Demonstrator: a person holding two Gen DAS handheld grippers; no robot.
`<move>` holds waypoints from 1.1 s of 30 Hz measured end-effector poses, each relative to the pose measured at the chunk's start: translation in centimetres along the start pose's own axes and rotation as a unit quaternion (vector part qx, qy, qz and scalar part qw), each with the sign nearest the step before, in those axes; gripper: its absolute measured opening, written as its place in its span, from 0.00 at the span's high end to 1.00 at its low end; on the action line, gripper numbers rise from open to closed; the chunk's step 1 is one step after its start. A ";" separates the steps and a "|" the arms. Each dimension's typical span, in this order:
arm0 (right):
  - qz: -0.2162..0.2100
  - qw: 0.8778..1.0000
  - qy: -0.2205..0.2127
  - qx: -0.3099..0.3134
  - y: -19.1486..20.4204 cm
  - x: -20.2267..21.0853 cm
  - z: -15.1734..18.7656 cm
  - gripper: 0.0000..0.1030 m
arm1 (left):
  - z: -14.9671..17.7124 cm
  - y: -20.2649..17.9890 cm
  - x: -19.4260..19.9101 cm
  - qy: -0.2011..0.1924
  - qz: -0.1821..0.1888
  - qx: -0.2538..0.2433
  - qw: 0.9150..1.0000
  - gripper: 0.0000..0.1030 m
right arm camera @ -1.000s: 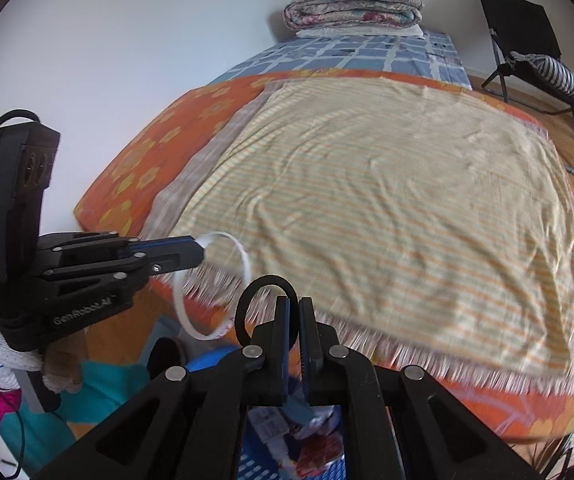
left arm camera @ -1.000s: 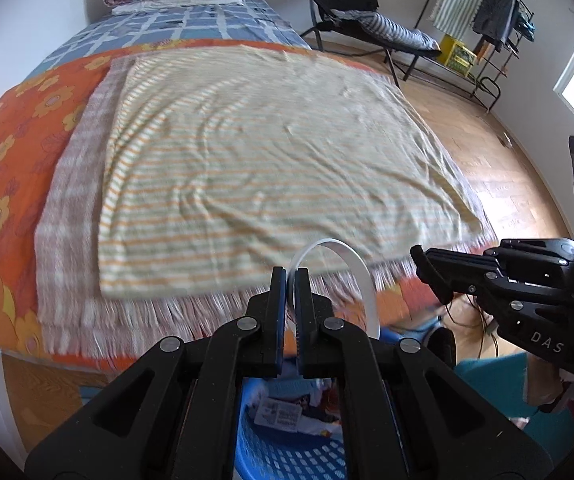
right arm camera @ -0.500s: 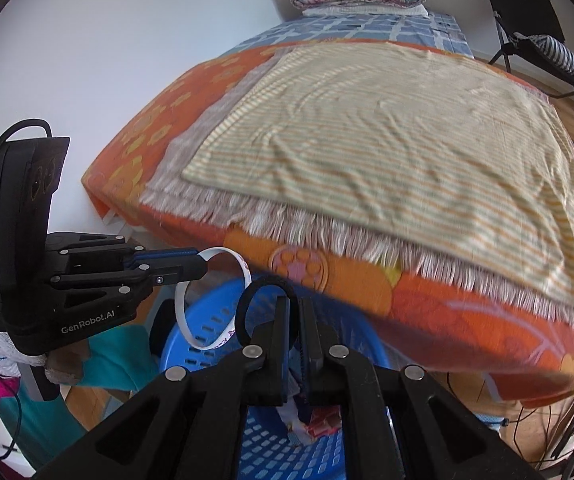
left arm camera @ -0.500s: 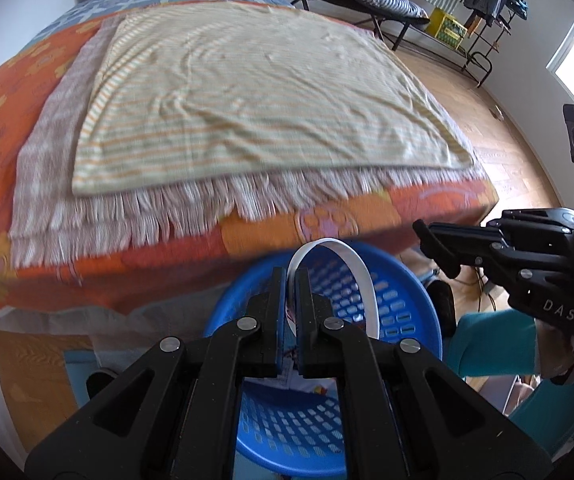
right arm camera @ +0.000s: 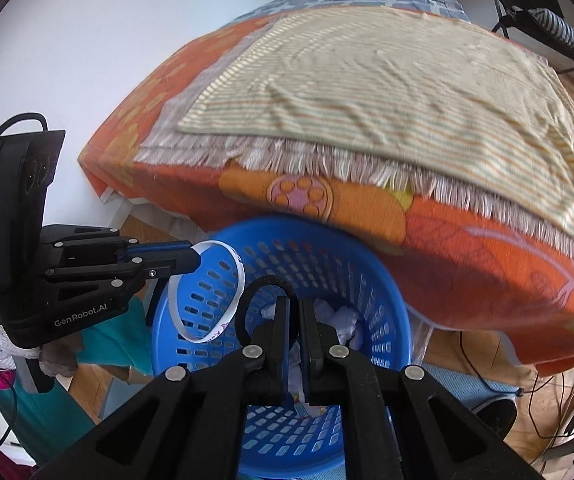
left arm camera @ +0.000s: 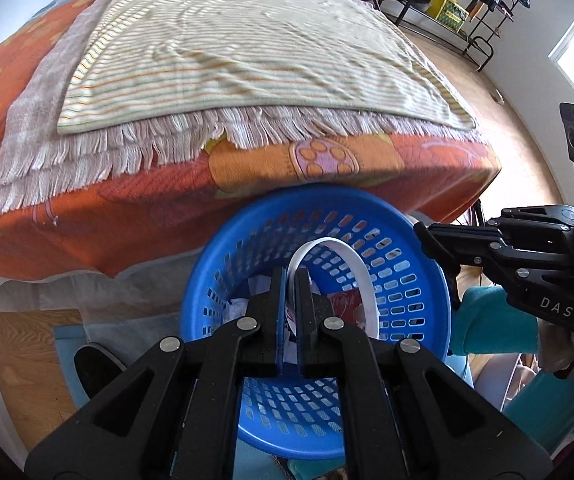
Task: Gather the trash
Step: 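Carry the tape roll and black ring over the blue basket, then open both tools to drop the tape roll and ring into the basket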
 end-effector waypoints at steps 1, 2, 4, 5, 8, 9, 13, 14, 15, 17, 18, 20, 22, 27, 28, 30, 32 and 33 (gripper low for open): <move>0.000 1.000 0.002 -0.001 -0.1 -0.1 0.2 0.98 | 0.1 -0.1 -0.1 0.001 0.000 -0.001 1.000 0.98; 0.000 1.000 0.004 -0.003 -0.1 -0.2 0.3 0.98 | 0.2 -0.2 -0.2 0.003 0.001 -0.001 1.000 0.98; -0.001 1.000 0.009 -0.006 -0.3 -0.3 0.6 0.97 | 0.3 -0.3 -0.3 0.006 0.002 -0.001 1.000 0.98; -0.002 1.000 0.010 -0.008 -0.3 -0.4 0.7 0.97 | 0.4 -0.3 -0.4 0.007 0.002 -0.001 1.000 0.98; -0.002 1.000 0.016 -0.011 -0.5 -0.7 1.0 0.97 | 0.8 -0.3 -0.7 0.013 0.000 -0.002 1.000 0.98; -0.002 1.000 0.019 -0.013 -0.6 -0.8 1.1 0.97 | 1.0 -0.3 -0.9 0.016 -0.001 -0.002 1.000 0.98; -0.002 1.000 0.023 -0.013 -0.6 -1.1 1.4 0.96 | 1.3 0.0 -1.2 0.022 -0.006 -0.003 1.000 0.98; -0.002 1.000 0.023 -0.012 -0.6 -1.1 1.5 0.96 | 1.4 0.0 -1.2 0.022 -0.006 -0.002 1.000 0.98; -0.001 1.000 0.024 -0.012 -0.6 -1.1 1.6 0.95 | 1.4 0.1 -1.2 0.022 -0.006 -0.002 1.000 0.98; 0.000 1.000 0.024 -0.010 -0.5 -1.1 1.6 0.88 | 1.5 0.3 -1.3 0.027 -0.006 -0.001 1.000 0.98; 0.000 1.000 0.024 -0.010 -0.5 -1.1 1.5 0.81 | 1.5 0.3 -1.4 0.029 -0.007 -0.001 1.000 0.98; 0.002 1.000 0.022 -0.009 -0.5 -1.1 1.4 0.77 | 1.7 0.4 -1.7 0.035 -0.010 0.002 0.999 0.96; 0.004 1.000 0.021 -0.009 -0.5 -1.1 1.4 0.72 | 1.9 0.6 -1.9 0.041 -0.011 0.008 0.999 0.82; 0.004 1.000 0.021 -0.014 -0.5 -1.2 1.4 0.44 | 1.8 1.0 -1.7 0.036 -0.018 0.016 0.999 0.51; 0.007 1.000 0.020 -0.013 -0.5 -1.1 1.4 0.42 | 1.7 1.0 -1.6 0.035 -0.019 0.017 0.999 0.51; 0.013 1.000 0.018 -0.010 -0.5 -1.1 1.3 0.37 | 1.7 1.2 -1.7 0.037 -0.021 0.017 0.999 0.51; 0.016 1.000 0.016 -0.012 -0.6 -1.0 1.2 0.30 | 1.7 1.3 -1.8 0.040 -0.025 0.019 0.999 0.50; 0.017 1.000 0.015 -0.014 -0.7 -1.0 1.2 0.28 | 1.7 1.4 -1.8 0.041 -0.026 0.020 0.999 0.48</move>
Point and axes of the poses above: each gripper's, at about its wrist camera, not at the fingertips, and x roughly against the way its jaws point, y to its left, z to its underside, the point moved 7 cm from there along -x, roughly the way its jaws point, and after that the axes turned 3 degrees about -x, right-handed, at the moved point
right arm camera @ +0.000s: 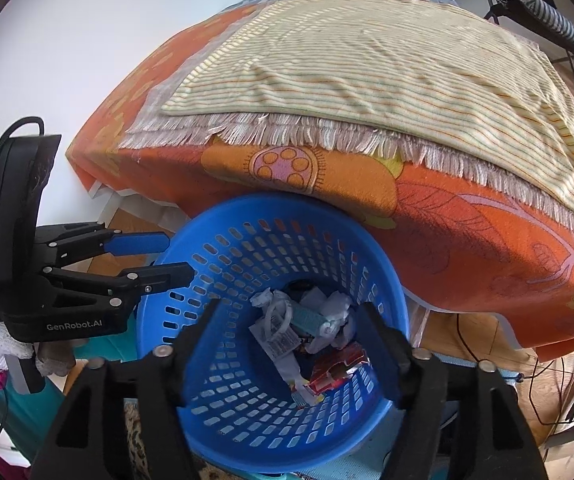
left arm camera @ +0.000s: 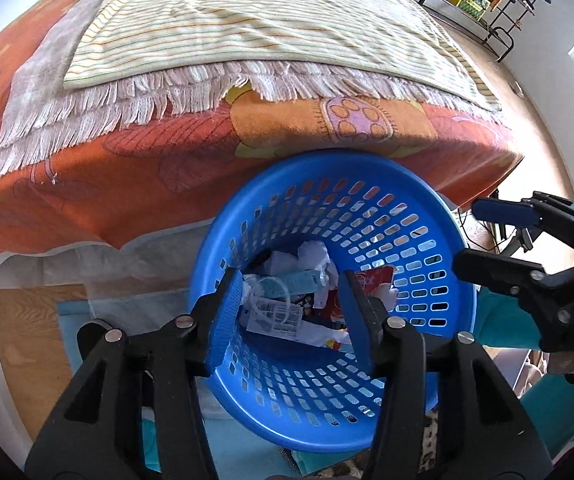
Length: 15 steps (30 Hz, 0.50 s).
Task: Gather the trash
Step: 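Open both tools to drop the tape roll and ring into the basket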
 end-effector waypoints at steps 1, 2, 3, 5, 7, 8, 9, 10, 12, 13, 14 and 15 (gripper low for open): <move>0.001 1.000 -0.001 -0.002 -0.1 0.0 0.0 0.27 | 0.0 0.1 -0.1 0.001 -0.003 0.001 1.000 0.42; 0.003 1.000 -0.001 -0.004 -0.2 0.1 -0.1 0.26 | 0.0 0.2 -0.1 0.000 -0.007 0.002 1.000 0.40; 0.005 1.000 -0.001 -0.006 -0.3 0.1 -0.1 0.23 | -0.1 0.3 0.1 -0.003 -0.010 0.003 1.000 0.38; 0.011 1.000 -0.003 -0.008 -0.5 0.1 -0.2 0.18 | -0.3 0.6 0.3 -0.008 -0.018 0.005 1.000 0.38; 0.013 1.000 -0.006 -0.010 -0.6 0.3 -0.3 0.18 | -0.6 0.9 0.7 -0.016 -0.023 0.009 1.000 0.38; 0.017 1.000 -0.006 -0.010 -0.6 0.3 -0.4 0.17 | -0.8 1.0 0.8 -0.018 -0.024 0.010 0.999 0.38; 0.020 1.000 -0.007 -0.008 -0.6 0.3 -0.5 0.17 | -1.0 1.1 1.0 -0.022 -0.026 0.013 0.999 0.38; 0.027 1.000 -0.008 -0.006 -0.6 0.4 -0.6 0.16 | -1.3 1.3 1.2 -0.026 -0.028 0.015 0.999 0.38; 0.033 0.999 -0.013 -0.003 -0.6 0.6 -0.8 0.16 | -1.8 1.4 1.7 -0.033 -0.031 0.016 0.999 0.38; 0.033 0.999 -0.016 -0.003 -0.5 0.8 -1.0 0.15 | -2.1 1.4 2.0 -0.037 -0.033 0.016 0.999 0.38; 0.034 0.999 -0.018 -0.003 -0.6 0.9 -1.1 0.15 | -2.3 1.5 2.2 -0.041 -0.034 0.015 0.998 0.38; 0.035 0.999 -0.021 -0.003 -0.5 1.1 -1.3 0.14 | -2.5 1.4 2.4 -0.044 -0.035 0.015 0.998 0.37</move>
Point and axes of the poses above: each gripper's, at about its wrist camera, not at the fingertips, and x roughly against the way its jaws point, y to its left, z to its underside, the point moved 7 cm from there along -x, roughly the way its jaws point, and after that the axes turned 3 degrees about -x, right-handed, at the moved point
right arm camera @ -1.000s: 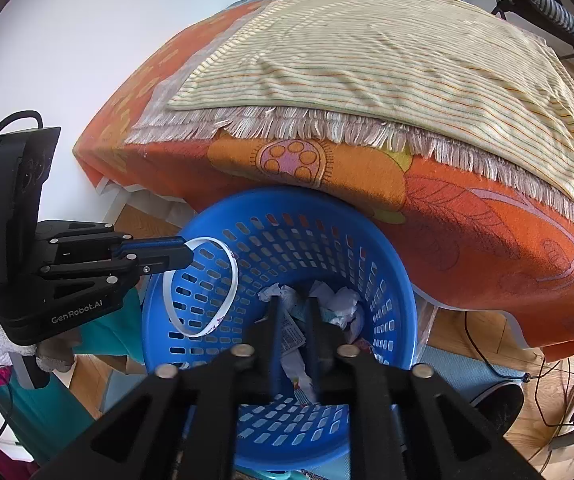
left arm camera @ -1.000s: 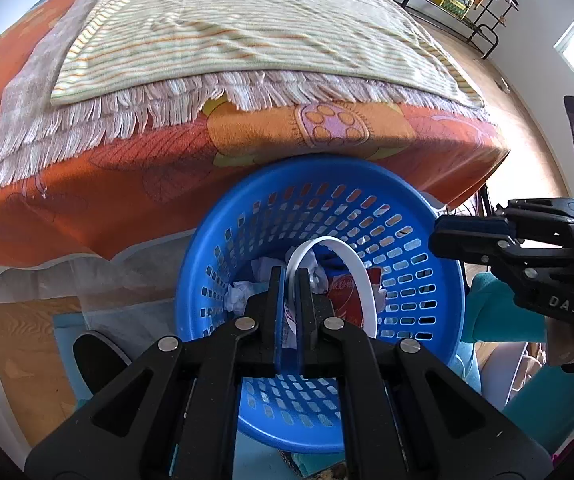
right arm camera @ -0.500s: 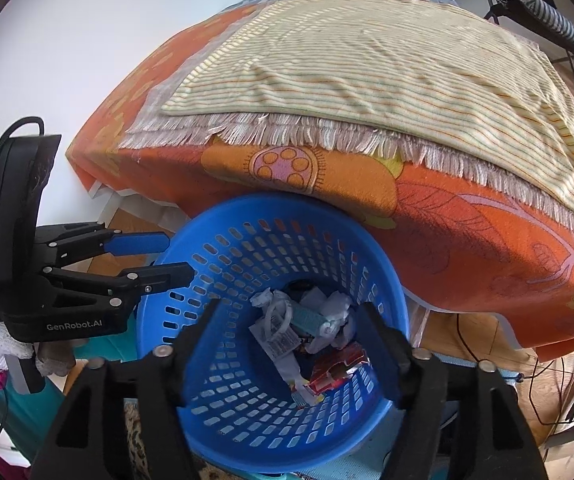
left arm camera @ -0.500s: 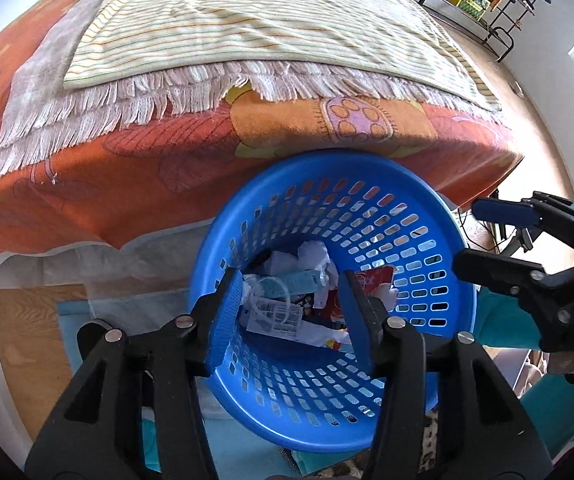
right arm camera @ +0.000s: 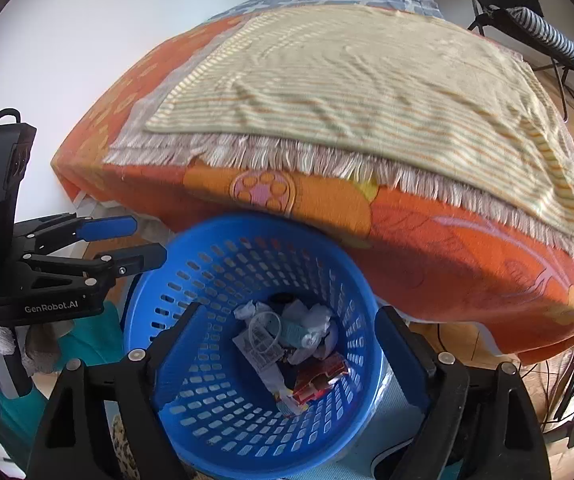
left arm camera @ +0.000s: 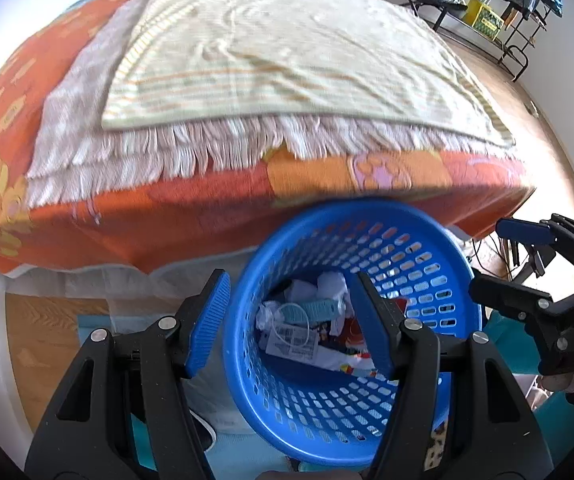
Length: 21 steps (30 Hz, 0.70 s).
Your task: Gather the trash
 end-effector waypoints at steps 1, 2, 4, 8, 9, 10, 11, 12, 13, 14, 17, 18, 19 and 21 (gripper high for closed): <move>0.002 1.000 -0.003 0.000 0.0 0.2 -0.2 0.13 | -0.3 0.0 0.2 -0.003 0.000 0.000 1.000 0.36; 0.005 1.000 -0.007 0.000 0.0 0.4 -0.4 0.12 | -0.5 0.0 0.2 -0.004 -0.001 0.000 1.000 0.35; 0.007 1.000 -0.013 0.000 0.0 0.8 -0.9 0.11 | -1.0 0.0 0.5 -0.010 -0.001 0.001 1.000 0.32; 0.007 1.000 -0.021 -0.005 -0.3 1.6 -1.9 0.11 | -1.7 -0.2 1.1 -0.017 0.001 0.003 1.000 0.32; 0.005 1.000 -0.023 -0.007 -0.3 1.8 -2.2 0.11 | -2.0 -0.3 1.3 -0.020 0.002 0.003 1.000 0.32; 0.005 1.000 -0.026 -0.008 -0.4 2.1 -2.6 0.11 | -2.5 -0.4 1.6 -0.024 0.002 0.001 1.000 0.32; 0.006 0.999 -0.031 -0.009 -0.5 2.4 -3.0 0.11 | -2.8 -0.5 1.8 -0.027 0.002 0.001 1.000 0.32; 0.006 0.999 -0.035 -0.009 -0.5 2.7 -3.4 0.11 | -3.2 -0.5 2.2 -0.030 0.003 0.000 1.000 0.32; 0.007 0.999 -0.041 -0.009 -0.6 3.2 -4.0 0.11 | -3.8 -0.6 2.6 -0.035 0.003 0.000 0.999 0.32; 0.007 0.999 -0.046 -0.009 -0.6 3.4 -4.4 0.11 | -4.2 -0.7 2.8 -0.038 0.003 0.000 0.999 0.32; 0.006 0.998 -0.060 -0.009 -0.7 4.5 -5.9 0.09 | -5.7 -0.7 4.0 -0.053 0.004 0.002 0.999 0.32; 0.006 0.998 -0.064 -0.007 -0.7 4.8 -6.3 0.09 | -6.2 -0.8 4.4 -0.059 0.003 0.002 0.998 0.32; 0.008 0.998 -0.068 -0.004 -0.7 5.2 -6.7 0.08 | -6.8 -0.8 4.9 -0.065 0.002 0.000 0.998 0.32; 0.012 0.997 -0.079 0.001 -0.6 5.9 -7.7 0.08 | -7.9 -0.8 5.7 -0.076 -0.001 -0.004 0.997 0.32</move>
Point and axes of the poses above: each gripper's, at about its wrist camera, not at the fingertips, and x roughly against the way its jaws point, y to its left, z to its underside, the point moved 7 cm from there along -x, roughly the way its jaws point, and after that the axes turned 3 degrees about -x, right-handed, at the moved point
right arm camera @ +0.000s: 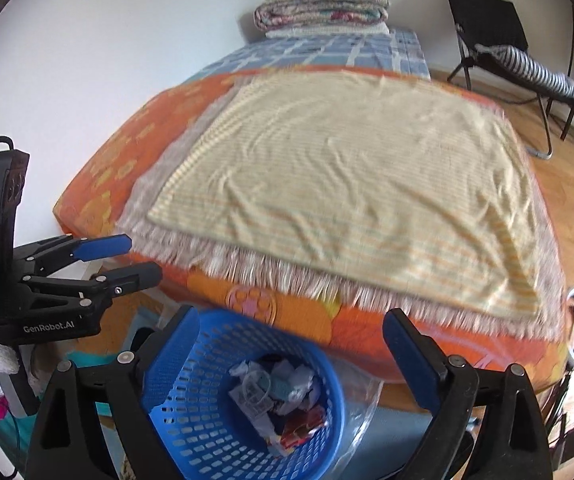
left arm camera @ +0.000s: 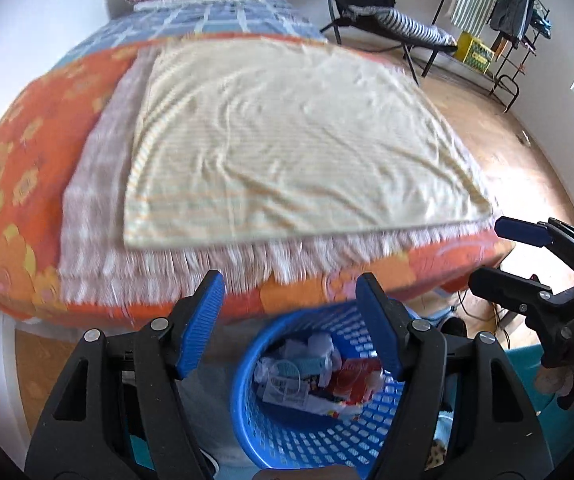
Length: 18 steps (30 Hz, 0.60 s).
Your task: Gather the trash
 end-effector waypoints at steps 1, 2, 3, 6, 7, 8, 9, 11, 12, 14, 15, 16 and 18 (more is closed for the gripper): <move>0.000 1.000 -0.004 0.001 0.0 0.3 -0.5 0.08 | -0.7 0.0 0.4 -0.006 -0.002 -0.003 1.000 0.32; 0.001 1.000 -0.009 0.002 -0.1 0.6 -1.0 0.08 | -1.4 0.0 0.8 -0.013 -0.003 -0.005 1.000 0.32; 0.001 1.000 -0.013 0.003 -0.1 0.9 -1.4 0.08 | -2.0 0.1 1.2 -0.019 -0.004 -0.007 1.000 0.32; 0.005 1.000 -0.027 0.008 -0.2 1.6 -2.8 0.01 | -3.6 0.1 2.3 -0.038 -0.004 -0.008 0.999 0.26; 0.006 0.999 -0.032 0.009 -0.2 1.9 -3.2 0.00 | -4.2 0.2 2.6 -0.045 -0.001 -0.007 0.999 0.24; 0.007 0.999 -0.038 0.009 -0.3 2.2 -3.7 0.00 | -4.8 0.2 2.9 -0.052 -0.001 -0.006 0.999 0.24; 0.008 0.999 -0.042 0.010 -0.3 2.4 -4.1 0.00 | -5.1 0.2 3.1 -0.056 0.000 -0.005 0.998 0.23; 0.008 0.999 -0.048 0.009 -0.5 2.6 -5.0 0.00 | -6.0 0.1 3.6 -0.067 0.001 -0.007 0.998 0.23; 0.007 0.999 -0.050 0.007 -0.6 2.7 -5.3 0.00 | -6.6 0.1 3.7 -0.072 -0.001 -0.010 0.997 0.23; 0.005 0.998 -0.055 0.002 -0.8 2.9 -6.1 0.00 | -7.3 0.1 4.1 -0.080 -0.005 -0.014 0.997 0.23; 0.003 0.998 -0.057 -0.001 -0.9 3.0 -6.4 0.00 | -7.6 0.1 4.1 -0.083 -0.006 -0.014 0.996 0.23; 0.001 0.998 -0.058 -0.002 -1.0 3.0 -6.7 0.00 | -8.0 0.2 4.2 -0.088 -0.007 -0.013 0.996 0.23; -0.002 0.998 -0.062 -0.005 -1.1 3.0 -7.4 0.00 | -8.5 0.4 4.3 -0.093 -0.007 -0.010 0.996 0.23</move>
Point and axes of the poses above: each gripper's, at about its wrist camera, not at the fingertips, and x roughly against the way its jaws point, y to its left, z to its underside, the point moved 7 cm from there along -x, roughly the way its jaws point, and after that the axes turned 3 degrees about -x, right-handed, at the moved point
